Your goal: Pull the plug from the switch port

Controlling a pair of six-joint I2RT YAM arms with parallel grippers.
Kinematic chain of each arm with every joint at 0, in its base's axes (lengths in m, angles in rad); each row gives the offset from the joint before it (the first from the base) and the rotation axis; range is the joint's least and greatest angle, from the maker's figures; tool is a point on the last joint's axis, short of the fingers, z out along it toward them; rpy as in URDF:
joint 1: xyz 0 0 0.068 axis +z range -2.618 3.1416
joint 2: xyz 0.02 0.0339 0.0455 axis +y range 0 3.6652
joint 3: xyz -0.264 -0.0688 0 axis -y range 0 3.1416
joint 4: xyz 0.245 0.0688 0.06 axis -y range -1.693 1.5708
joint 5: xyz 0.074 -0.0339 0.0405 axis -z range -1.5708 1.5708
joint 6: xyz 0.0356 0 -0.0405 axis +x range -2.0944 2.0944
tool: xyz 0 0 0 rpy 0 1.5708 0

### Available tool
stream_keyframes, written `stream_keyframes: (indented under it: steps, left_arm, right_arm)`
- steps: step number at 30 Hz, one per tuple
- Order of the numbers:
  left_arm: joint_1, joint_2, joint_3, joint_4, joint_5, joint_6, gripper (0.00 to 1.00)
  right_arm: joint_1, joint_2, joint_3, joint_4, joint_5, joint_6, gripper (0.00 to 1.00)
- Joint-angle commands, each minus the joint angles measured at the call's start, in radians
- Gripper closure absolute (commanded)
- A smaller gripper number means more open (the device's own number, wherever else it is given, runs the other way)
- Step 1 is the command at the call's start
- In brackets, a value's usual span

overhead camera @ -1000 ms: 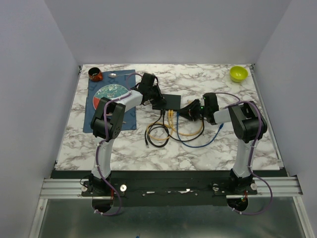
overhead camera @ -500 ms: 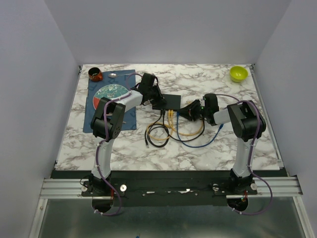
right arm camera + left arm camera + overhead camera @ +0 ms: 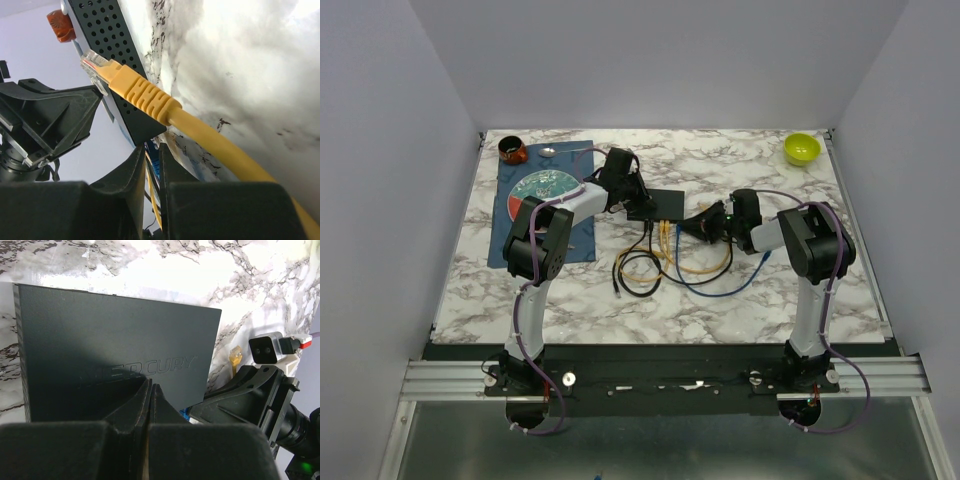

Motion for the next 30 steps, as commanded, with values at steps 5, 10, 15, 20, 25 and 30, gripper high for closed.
stream_keyframes:
  steps: [5,10,15,20,25,30]
  left_arm:
    - [0.003,0.024,-0.038,-0.021,0.04,-0.004,0.96]
    - [-0.009,-0.006,-0.07,0.073,0.117,-0.053,0.96]
    - [-0.046,-0.023,-0.075,0.076,0.128,-0.052,0.96]
    - [-0.069,-0.015,-0.095,0.076,0.139,-0.056,0.96]
    - [-0.087,-0.001,-0.098,0.083,0.142,-0.058,0.96]
    - [-0.089,0.016,-0.081,0.059,0.12,-0.056,0.96]
  right_arm:
    - [-0.004,0.001,0.025,-0.143,0.039,-0.104,0.99]
    - [-0.004,-0.023,0.062,-0.272,0.061,-0.196,0.99]
    - [-0.004,-0.031,0.094,-0.36,0.077,-0.251,0.99]
    - [-0.005,-0.034,0.107,-0.388,0.087,-0.273,0.99]
    - [-0.005,-0.031,0.111,-0.394,0.084,-0.278,0.99]
    - [-0.005,-0.033,0.114,-0.401,0.076,-0.29,0.99]
